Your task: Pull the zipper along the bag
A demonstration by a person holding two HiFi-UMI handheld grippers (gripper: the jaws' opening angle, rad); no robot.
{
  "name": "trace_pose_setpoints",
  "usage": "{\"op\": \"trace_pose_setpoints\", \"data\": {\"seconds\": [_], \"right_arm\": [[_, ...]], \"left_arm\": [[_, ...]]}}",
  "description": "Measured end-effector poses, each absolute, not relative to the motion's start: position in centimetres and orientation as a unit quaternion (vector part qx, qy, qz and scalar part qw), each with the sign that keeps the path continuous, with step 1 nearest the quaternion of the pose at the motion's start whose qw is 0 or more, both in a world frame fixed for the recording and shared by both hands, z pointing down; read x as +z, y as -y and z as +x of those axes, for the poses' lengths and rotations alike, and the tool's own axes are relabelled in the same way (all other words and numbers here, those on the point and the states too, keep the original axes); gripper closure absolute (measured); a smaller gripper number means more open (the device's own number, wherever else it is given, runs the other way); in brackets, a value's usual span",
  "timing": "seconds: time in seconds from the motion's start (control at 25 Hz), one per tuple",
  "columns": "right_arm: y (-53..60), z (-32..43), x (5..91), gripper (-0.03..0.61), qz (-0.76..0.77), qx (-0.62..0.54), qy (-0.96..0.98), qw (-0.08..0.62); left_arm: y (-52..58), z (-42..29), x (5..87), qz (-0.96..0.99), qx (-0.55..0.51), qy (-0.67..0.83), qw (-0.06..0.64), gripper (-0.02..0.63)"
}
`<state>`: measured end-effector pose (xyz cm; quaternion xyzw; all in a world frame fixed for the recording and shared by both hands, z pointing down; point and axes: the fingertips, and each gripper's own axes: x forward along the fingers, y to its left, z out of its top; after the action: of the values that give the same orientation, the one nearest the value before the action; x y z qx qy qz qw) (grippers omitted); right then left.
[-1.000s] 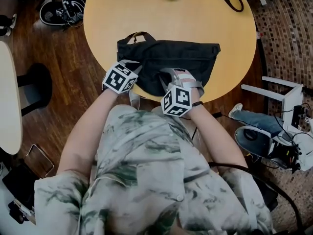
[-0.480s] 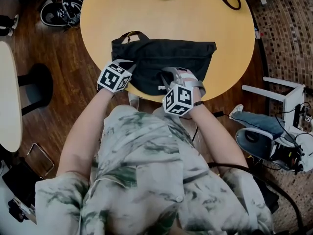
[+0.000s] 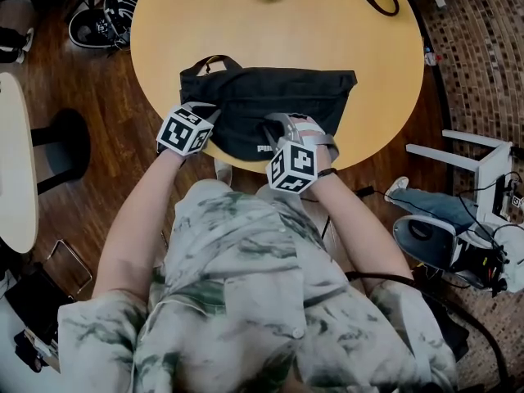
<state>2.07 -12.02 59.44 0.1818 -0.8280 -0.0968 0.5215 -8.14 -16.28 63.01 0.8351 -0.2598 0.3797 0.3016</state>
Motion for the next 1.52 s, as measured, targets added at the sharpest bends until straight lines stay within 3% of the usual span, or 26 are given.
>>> {"op": "trace_pose_setpoints", "data": {"seconds": [1.52], "right_arm": [[13.3, 14.5, 60.1, 0.571, 0.221, -0.05, 0.817, 0.53]], "left_arm": [[16.4, -8.3, 62.6, 0.81, 0.392, 0.3, 0.317, 0.611]]}}
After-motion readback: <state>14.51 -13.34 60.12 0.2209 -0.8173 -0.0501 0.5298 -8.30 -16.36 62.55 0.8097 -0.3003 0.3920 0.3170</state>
